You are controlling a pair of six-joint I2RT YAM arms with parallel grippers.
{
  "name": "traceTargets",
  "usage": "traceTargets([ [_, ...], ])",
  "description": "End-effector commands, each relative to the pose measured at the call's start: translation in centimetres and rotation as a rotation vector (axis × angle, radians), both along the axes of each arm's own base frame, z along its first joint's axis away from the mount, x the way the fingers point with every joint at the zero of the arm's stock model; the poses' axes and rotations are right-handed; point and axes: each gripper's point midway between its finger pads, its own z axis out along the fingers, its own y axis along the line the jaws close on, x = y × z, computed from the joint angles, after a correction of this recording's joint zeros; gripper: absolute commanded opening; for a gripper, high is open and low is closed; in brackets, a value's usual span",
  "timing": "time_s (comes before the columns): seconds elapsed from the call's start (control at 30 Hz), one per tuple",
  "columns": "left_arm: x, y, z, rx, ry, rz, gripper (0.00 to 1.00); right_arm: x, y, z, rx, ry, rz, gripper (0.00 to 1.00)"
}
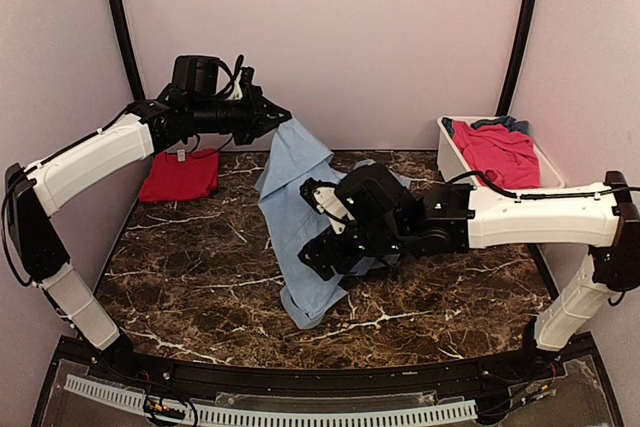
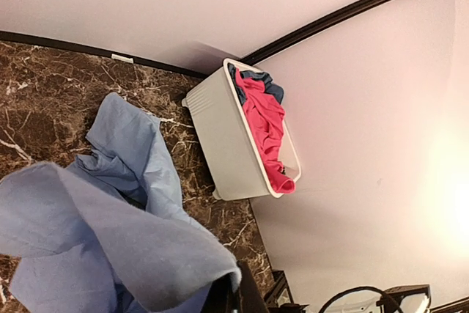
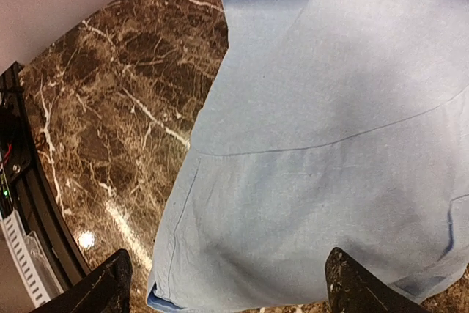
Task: Fold and stack the mixed laundry pile
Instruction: Adjust the crumpled shirt at the center of the board.
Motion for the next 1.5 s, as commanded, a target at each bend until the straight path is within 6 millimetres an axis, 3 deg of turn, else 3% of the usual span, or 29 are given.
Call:
traceTargets([
  [0.0, -0.2, -0.5, 1.2, -0.114, 0.052, 0.032, 0.0, 1.7, 2.3, 5.6, 0.199, -0.166, -0.101, 0.89],
  [0.17, -0.6, -1.0, 3.3, -0.156, 0.046, 0.068, 0.0, 4.0, 3.9, 7.1, 0.171, -0.283, -0.234, 0.91],
  [0.3, -1.6, -0.9, 5.4, -0.174, -0.012, 0.067, 0.0, 5.9, 2.2, 6.3, 0.105, -0.292, -0.361, 0.97],
  [0.4, -2.9, 1.7, 8.3, -0.157, -0.12, 0.137, 0.0, 6.7, 0.7, 5.9, 0.127, -0.232, -0.379, 0.96],
  [0.5, -3.9, 5.8, 10.7, -0.095, -0.235, 0.279, 0.0, 5.3, 0.9, 7.8, 0.218, -0.23, -0.272, 0.96],
  [0.67, -7.7, 12.6, 17.2, -0.054, -0.423, 0.454, 0.0, 2.3, 1.6, 13.0, 0.332, -0.248, -0.03, 0.96],
  [0.77, -9.2, 13.7, 19.8, -0.057, -0.477, 0.453, 0.0, 0.4, 1.3, 16.7, 0.423, -0.252, 0.087, 0.96],
  [0.83, -9.8, 13.4, 21.0, -0.087, -0.507, 0.424, 0.0, 0.0, 0.4, 18.3, 0.464, -0.238, 0.106, 0.96],
  [0.93, -9.3, 10.7, 21.9, -0.142, -0.53, 0.331, 0.0, 0.6, -2.1, 18.9, 0.475, -0.206, 0.073, 0.95],
  [1.0, -8.3, 7.1, 21.5, -0.126, -0.548, 0.266, 0.0, 0.8, -3.6, 18.4, 0.46, -0.193, 0.047, 0.95],
  [1.1, -7.0, -1.6, 20.4, -0.078, -0.561, 0.128, 0.0, 0.9, -5.8, 17.3, 0.459, -0.153, 0.007, 0.94],
  [1.13, -8.0, -3.0, 22.4, -0.109, -0.586, 0.088, 0.0, 1.0, -6.6, 16.9, 0.463, -0.14, -0.01, 0.94],
  [1.17, -6.0, -6.4, 19.4, -0.065, -0.542, 0.05, 0.0, 1.1, -7.4, 16.5, 0.469, -0.126, -0.028, 0.94],
  [1.2, -7.1, -7.6, 21.5, -0.114, -0.569, 0.007, 0.0, 1.2, -8.2, 16.3, 0.473, -0.116, -0.046, 0.94],
  [1.23, -5.7, -10.8, 18.6, -0.08, -0.529, -0.037, 0.0, 1.4, -9.0, 15.8, 0.473, -0.106, -0.069, 0.94],
  [1.27, -6.6, -11.8, 20.2, -0.116, -0.55, -0.062, 0.0, 1.6, -9.9, 15.3, 0.47, -0.094, -0.096, 0.94],
  [1.3, -5.6, -14.2, 17.6, -0.086, -0.522, -0.087, 0.0, 1.8, -10.8, 14.6, 0.46, -0.08, -0.125, 0.94],
  [1.33, -6.2, -15.1, 17.9, -0.096, -0.524, -0.106, 0.0, 2.0, -11.7, 13.8, 0.442, -0.062, -0.163, 0.94],
  [1.4, -5.7, -17.8, 13.9, -0.066, -0.456, -0.159, 0.0, 2.4, -13.8, 12.5, 0.415, -0.041, -0.241, 0.94],
  [1.47, -6.6, -19.5, 10.9, -0.02, -0.433, -0.226, 0.02, 2.4, -15.6, 11.0, 0.388, -0.019, -0.304, 0.94],
])
